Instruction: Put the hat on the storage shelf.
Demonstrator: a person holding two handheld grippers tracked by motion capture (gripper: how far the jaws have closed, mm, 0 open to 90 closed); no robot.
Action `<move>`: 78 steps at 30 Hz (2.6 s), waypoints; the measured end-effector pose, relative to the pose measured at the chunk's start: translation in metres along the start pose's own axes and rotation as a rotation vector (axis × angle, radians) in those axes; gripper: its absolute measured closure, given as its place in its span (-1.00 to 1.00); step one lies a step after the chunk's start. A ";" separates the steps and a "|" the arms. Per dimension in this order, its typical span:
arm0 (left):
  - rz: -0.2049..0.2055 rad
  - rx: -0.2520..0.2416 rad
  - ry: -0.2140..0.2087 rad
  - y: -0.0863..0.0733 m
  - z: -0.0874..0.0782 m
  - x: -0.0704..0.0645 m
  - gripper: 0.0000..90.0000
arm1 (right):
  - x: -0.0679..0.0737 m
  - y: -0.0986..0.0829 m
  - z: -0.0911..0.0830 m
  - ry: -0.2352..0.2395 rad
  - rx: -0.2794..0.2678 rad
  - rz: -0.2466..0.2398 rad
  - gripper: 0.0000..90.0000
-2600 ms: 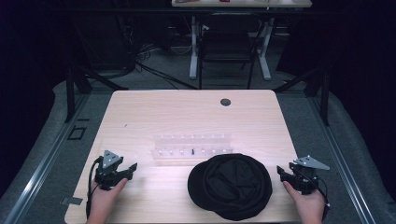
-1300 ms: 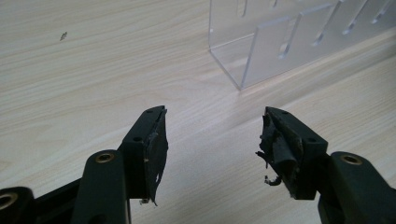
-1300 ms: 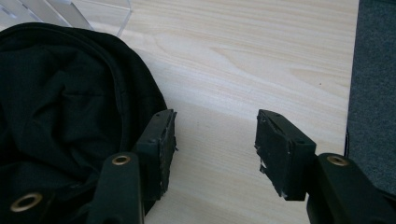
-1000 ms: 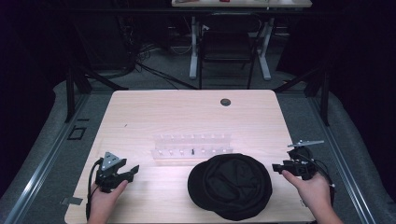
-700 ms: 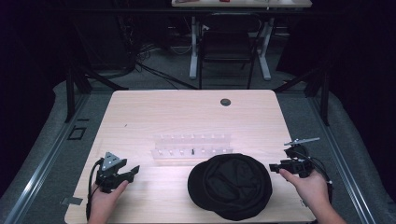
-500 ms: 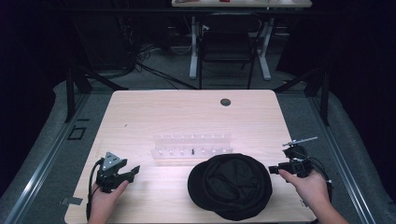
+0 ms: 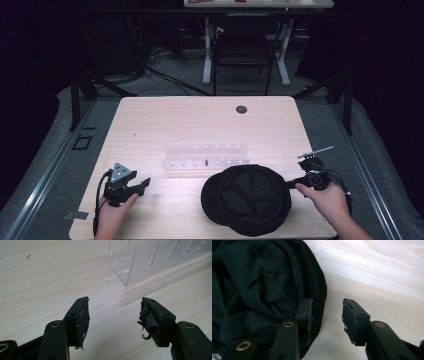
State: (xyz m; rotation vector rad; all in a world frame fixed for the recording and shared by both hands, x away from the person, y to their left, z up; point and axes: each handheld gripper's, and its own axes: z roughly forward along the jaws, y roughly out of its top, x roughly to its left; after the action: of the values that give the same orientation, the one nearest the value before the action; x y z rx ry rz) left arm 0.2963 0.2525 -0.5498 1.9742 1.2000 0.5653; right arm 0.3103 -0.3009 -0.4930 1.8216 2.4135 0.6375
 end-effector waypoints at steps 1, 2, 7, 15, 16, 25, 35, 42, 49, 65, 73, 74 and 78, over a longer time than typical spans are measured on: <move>0.000 0.000 0.000 0.000 0.000 0.000 -0.11 | 0.001 0.000 0.001 0.006 0.003 0.003 0.36; 0.003 0.002 -0.001 0.000 0.000 0.000 -0.11 | 0.001 0.001 0.002 0.004 0.013 0.003 0.37; 0.009 0.006 -0.004 0.000 0.001 0.000 -0.11 | -0.001 0.002 0.007 0.027 0.041 0.016 0.46; 0.009 0.007 -0.007 0.000 0.001 -0.001 -0.11 | -0.004 0.005 0.013 0.065 0.079 0.045 0.54; 0.009 0.007 -0.006 0.000 0.001 -0.001 -0.11 | -0.004 0.006 0.014 0.066 0.076 0.052 0.56; 0.011 0.008 -0.007 0.000 0.001 0.000 -0.11 | -0.004 0.006 0.023 0.100 0.104 0.079 0.62; 0.016 0.012 -0.006 0.000 0.003 -0.002 -0.11 | -0.009 0.006 0.029 0.143 0.147 0.105 0.69; 0.013 0.010 -0.007 0.000 0.003 -0.002 -0.11 | -0.011 0.008 0.031 0.173 0.166 0.109 0.81; 0.013 0.009 -0.007 0.000 0.003 -0.002 -0.11 | -0.010 0.007 0.032 0.200 0.156 0.128 0.92; 0.009 0.008 -0.004 -0.001 0.002 -0.001 -0.11 | -0.015 0.007 0.023 0.256 0.175 0.134 0.94; 0.007 0.007 -0.004 -0.001 0.002 -0.001 -0.11 | -0.013 0.012 0.010 0.219 0.173 0.117 0.94; 0.006 0.008 -0.004 -0.001 0.002 -0.001 -0.11 | -0.012 0.011 0.009 0.207 0.153 0.136 0.94; 0.006 0.011 -0.004 -0.001 0.002 0.000 -0.11 | -0.014 0.012 0.001 0.172 0.156 0.129 0.95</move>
State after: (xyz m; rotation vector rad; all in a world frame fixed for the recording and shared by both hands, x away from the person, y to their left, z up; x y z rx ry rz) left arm 0.2965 0.2519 -0.5518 1.9883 1.1977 0.5583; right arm 0.3261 -0.3107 -0.4925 2.0795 2.5344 0.6578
